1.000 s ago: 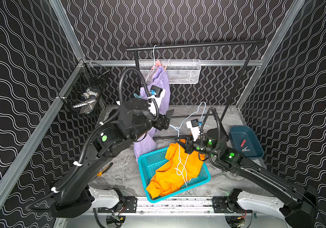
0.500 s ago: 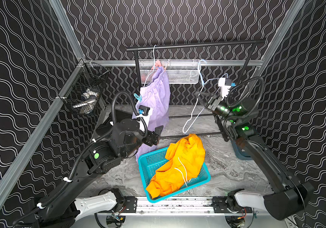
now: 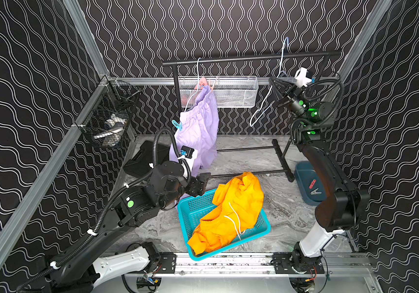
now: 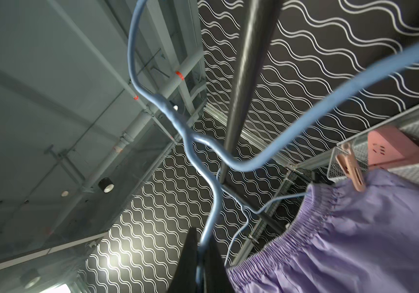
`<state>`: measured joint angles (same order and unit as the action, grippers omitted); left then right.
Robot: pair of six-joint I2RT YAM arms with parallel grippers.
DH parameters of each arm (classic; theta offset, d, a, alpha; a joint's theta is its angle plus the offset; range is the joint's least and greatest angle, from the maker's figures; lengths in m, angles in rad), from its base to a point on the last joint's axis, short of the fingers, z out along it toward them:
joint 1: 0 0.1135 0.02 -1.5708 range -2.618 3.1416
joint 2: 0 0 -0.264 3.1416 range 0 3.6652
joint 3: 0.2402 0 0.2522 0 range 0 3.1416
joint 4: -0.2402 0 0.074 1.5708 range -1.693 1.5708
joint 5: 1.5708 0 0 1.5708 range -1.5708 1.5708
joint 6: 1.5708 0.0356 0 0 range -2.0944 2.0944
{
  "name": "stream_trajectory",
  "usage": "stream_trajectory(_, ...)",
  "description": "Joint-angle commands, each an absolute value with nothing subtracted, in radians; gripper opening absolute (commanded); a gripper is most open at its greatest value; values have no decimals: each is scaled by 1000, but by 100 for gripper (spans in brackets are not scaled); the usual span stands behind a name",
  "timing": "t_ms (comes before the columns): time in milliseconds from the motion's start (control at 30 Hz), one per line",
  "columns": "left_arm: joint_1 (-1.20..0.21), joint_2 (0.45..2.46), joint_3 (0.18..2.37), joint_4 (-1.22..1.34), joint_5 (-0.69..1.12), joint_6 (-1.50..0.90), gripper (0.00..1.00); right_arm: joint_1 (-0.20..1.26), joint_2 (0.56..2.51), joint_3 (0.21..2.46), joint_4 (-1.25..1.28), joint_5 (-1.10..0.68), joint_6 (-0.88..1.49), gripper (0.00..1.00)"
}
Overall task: Remove the clothespins securing shorts to the hanger
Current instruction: Place the hanger at the clothesline.
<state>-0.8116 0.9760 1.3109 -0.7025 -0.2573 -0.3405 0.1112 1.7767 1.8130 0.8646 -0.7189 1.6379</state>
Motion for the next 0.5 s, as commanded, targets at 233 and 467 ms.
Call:
stream_trajectory(233, -812, 966, 1300, -709, -259, -374, 79, 74, 1942, 1979, 1023, -688, 1872, 0)
stream_trajectory(467, -813, 971, 1304, -712, -261, -371, 79, 53, 1928, 1858, 1126, -661, 1909, 0)
